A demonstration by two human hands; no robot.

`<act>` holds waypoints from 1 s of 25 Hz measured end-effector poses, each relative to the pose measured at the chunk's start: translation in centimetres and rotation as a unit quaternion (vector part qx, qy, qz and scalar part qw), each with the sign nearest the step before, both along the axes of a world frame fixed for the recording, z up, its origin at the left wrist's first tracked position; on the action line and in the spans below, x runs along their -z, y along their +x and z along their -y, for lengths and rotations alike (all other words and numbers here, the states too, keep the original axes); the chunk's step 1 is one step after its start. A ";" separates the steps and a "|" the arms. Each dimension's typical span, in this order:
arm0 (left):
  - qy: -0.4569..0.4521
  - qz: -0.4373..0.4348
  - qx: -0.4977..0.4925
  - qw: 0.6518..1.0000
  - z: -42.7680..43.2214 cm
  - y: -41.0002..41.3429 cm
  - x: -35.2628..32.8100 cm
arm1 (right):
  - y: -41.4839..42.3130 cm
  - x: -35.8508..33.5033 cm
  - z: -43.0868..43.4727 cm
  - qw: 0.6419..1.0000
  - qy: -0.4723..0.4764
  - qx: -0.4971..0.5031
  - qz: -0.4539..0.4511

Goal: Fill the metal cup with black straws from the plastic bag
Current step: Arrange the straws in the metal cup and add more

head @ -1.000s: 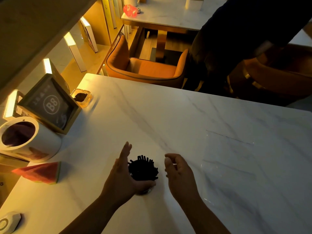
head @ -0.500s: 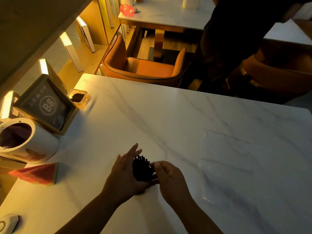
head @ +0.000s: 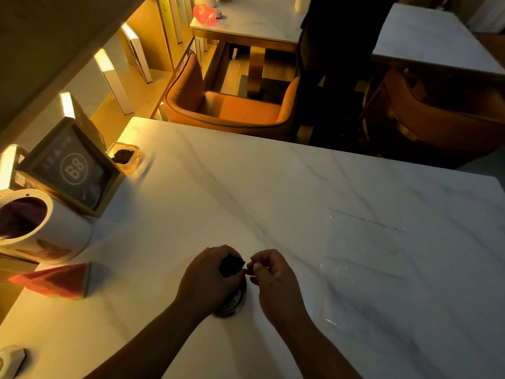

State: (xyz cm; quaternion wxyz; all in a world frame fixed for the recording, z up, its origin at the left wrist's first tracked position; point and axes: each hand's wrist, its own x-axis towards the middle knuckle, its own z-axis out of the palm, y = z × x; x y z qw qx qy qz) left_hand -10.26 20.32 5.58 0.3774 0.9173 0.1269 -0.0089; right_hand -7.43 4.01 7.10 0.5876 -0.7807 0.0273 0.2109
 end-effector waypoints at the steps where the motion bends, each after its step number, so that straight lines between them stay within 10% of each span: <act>1: -0.023 -0.004 -0.011 1.000 0.0 0.1 -0.2 | 0.0 0.2 0.0 1.000 -0.007 -0.002 0.000; 11: -0.123 -0.014 -0.112 0.986 0.7 0.7 -0.8 | -0.7 1.1 0.3 0.951 -0.227 -0.210 -0.007; 25: -0.211 -0.066 -0.064 0.973 0.2 0.1 -2.1 | 1.1 -0.3 1.7 0.957 -0.204 -0.187 0.086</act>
